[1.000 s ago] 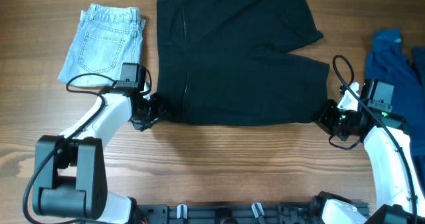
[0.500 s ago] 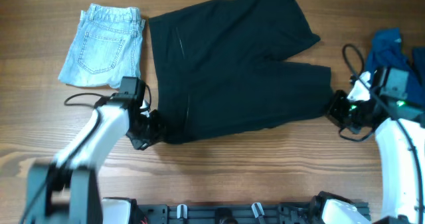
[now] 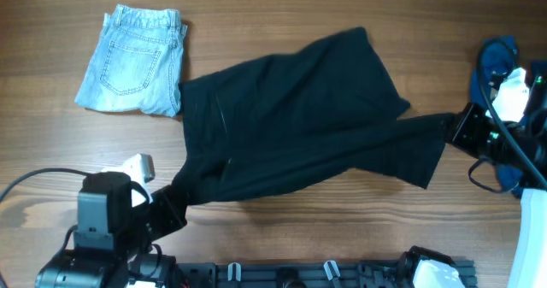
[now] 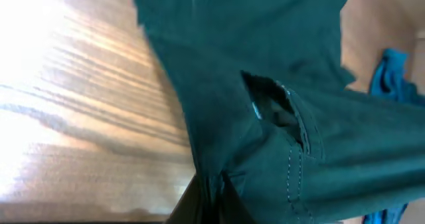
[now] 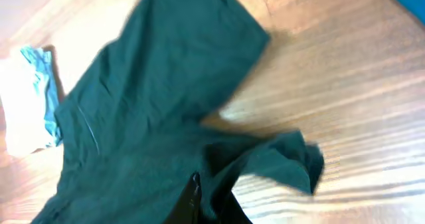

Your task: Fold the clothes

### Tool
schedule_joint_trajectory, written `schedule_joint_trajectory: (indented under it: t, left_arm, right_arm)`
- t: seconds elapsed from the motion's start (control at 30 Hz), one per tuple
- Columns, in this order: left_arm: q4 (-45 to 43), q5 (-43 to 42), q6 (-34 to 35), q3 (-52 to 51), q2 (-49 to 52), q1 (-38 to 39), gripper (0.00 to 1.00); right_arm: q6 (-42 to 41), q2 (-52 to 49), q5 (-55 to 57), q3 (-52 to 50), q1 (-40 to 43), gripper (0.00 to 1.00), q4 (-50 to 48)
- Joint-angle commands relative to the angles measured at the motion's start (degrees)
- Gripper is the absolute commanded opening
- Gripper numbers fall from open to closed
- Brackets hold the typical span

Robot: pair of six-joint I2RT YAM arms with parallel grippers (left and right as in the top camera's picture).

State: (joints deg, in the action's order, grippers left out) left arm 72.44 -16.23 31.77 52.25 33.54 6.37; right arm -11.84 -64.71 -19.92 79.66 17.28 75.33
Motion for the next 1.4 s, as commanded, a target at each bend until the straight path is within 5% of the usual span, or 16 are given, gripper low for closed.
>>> schedule_joint_trajectory:
  t: [0.0,0.3,0.63,0.87,1.1,1.37]
  left_arm:
    - [-0.42,7.23,-1.31,0.98,3.72,-0.22,0.04]
    - [-12.28,8.59,-1.73,1.81,22.73,-0.20,0.04]
    - [-12.90,13.20,-2.40,5.70,26.32,-0.20,0.04]
    - [-14.38,22.03,3.48,5.68,35.01,-0.22,0.04]
    - [-25.59,19.58,3.41,5.68,44.30,-0.20,0.04]
    - [-25.57,19.52,3.39,5.68,44.85,-0.20,0.04]
  right_arm:
    - [-0.46,-2.67,1.73,1.77,0.39,0.04,-4.70]
    - [-1.77,-12.72,-0.50,1.77,0.39,0.04,-14.88]
    - [-4.15,-14.14,0.20,5.09,1.81,0.04,-19.93]
    - [-6.88,-24.98,-2.89,5.09,-0.79,0.04,-33.68]
    - [-7.63,-35.36,-3.30,5.09,-4.28,0.04,-39.06]
    - [-2.91,-47.93,-6.45,5.07,-13.09,0.53,-29.40]
